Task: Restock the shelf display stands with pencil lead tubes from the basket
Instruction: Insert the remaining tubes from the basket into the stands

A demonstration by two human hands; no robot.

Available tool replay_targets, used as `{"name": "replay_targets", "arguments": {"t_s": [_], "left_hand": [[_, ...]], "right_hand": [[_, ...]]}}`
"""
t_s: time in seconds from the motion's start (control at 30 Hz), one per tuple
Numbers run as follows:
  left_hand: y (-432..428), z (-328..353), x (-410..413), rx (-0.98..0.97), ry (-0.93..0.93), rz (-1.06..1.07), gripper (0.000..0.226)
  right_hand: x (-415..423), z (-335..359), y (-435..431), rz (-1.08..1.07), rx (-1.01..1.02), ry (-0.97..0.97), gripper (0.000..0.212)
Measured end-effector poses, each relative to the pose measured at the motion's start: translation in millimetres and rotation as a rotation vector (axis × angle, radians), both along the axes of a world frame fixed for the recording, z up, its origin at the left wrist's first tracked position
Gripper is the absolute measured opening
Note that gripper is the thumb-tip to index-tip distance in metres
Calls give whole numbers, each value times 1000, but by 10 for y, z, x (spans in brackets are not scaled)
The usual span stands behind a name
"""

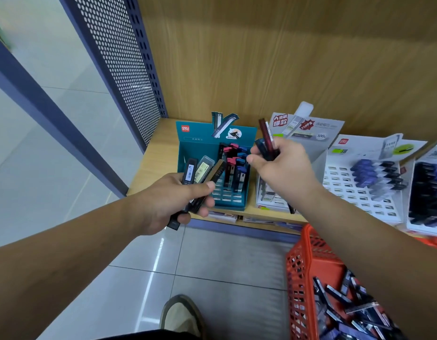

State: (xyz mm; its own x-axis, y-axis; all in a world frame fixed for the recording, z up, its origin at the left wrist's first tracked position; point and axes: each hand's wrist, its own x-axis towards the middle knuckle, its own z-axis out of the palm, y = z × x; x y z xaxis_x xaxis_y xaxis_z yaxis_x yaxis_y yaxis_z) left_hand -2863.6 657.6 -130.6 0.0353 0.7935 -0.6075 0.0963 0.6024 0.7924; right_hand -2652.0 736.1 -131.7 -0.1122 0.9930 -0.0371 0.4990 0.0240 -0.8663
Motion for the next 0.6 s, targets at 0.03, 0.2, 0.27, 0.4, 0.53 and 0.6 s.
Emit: {"name": "replay_targets", "arguments": {"t_s": [0.03, 0.2, 0.27, 0.4, 0.53, 0.6], "left_hand": [[-5, 40, 12, -3, -2, -19, 31], [-29, 251, 157, 53, -30, -119, 15], [-38, 290, 180, 56, -71, -105, 18], [-35, 320, 148, 79, -116, -71, 38], [-32, 338, 143, 96, -100, -80, 43], [-39, 383, 178, 96, -79, -91, 33]], "right_hand": [[-8, 55, -14, 1, -24, 57, 10], [-97, 198, -163, 113, -229, 200, 14], [-74, 197, -186, 84, -252, 249, 10], [59, 203, -166, 3, -265, 309, 12], [124, 231, -179, 4, -285, 331, 14], [124, 248, -203, 3, -276, 337, 13]]}}
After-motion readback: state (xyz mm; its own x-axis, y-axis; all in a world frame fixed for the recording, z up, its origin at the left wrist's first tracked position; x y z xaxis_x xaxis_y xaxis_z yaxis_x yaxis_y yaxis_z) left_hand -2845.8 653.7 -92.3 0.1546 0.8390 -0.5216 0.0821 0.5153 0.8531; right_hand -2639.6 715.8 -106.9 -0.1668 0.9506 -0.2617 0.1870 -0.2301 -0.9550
